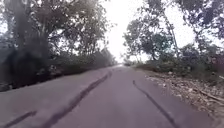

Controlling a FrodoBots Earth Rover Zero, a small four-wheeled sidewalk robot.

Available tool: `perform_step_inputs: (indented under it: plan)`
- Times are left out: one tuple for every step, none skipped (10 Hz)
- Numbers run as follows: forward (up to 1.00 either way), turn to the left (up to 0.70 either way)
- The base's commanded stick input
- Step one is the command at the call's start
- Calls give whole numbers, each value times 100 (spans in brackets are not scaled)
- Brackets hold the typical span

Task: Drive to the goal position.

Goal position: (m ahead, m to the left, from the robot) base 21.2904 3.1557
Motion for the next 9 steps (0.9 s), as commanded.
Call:
perform_step_inputs:
  plan:
    - [100,0]
    - [100,0]
    - [100,0]
    - [100,0]
    - [100,0]
    - [100,-36]
    - [100,-40]
    - [100,-40]
    - [100,-35]
